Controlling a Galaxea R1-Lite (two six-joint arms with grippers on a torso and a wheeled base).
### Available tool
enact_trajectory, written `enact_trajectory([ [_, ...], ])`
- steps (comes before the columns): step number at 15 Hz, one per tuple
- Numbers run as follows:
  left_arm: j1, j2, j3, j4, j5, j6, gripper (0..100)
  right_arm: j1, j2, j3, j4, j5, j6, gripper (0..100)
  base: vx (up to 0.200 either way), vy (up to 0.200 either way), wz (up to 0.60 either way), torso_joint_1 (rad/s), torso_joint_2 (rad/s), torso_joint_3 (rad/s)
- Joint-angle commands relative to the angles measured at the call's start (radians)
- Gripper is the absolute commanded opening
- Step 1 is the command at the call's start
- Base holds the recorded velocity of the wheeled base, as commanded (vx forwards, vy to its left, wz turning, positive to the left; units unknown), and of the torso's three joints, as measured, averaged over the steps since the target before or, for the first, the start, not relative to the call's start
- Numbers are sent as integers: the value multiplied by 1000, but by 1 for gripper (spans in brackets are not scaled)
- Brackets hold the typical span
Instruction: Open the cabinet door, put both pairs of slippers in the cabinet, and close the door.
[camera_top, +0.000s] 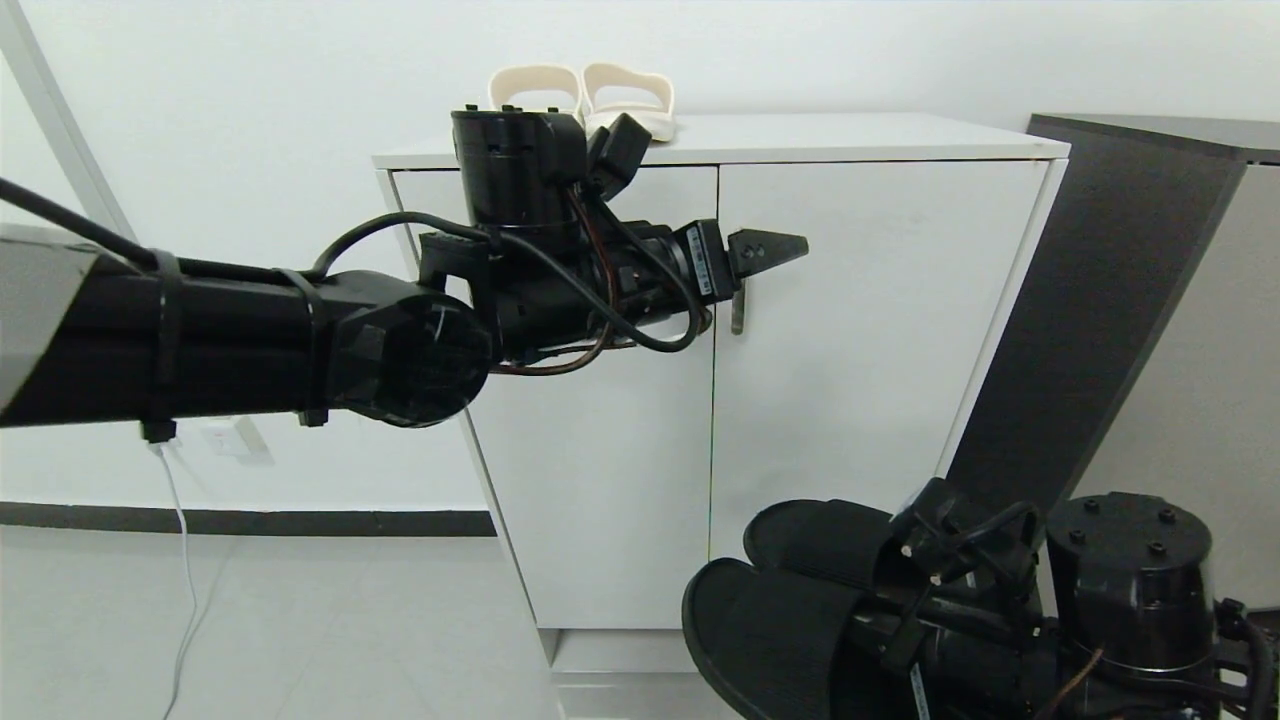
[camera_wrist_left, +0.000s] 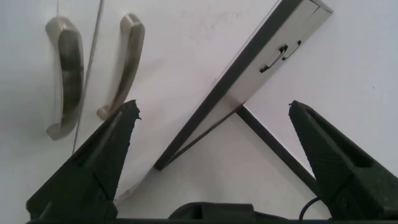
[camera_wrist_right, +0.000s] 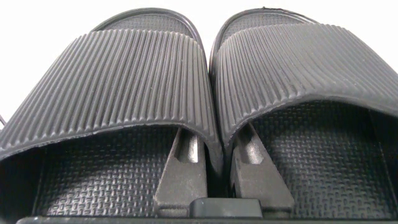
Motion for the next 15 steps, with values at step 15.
enact_trajectory([
  [15, -50, 68, -187, 175, 176, 43, 100, 1, 13, 0, 1, -1, -2, 0, 0, 0, 0, 0, 0, 0],
])
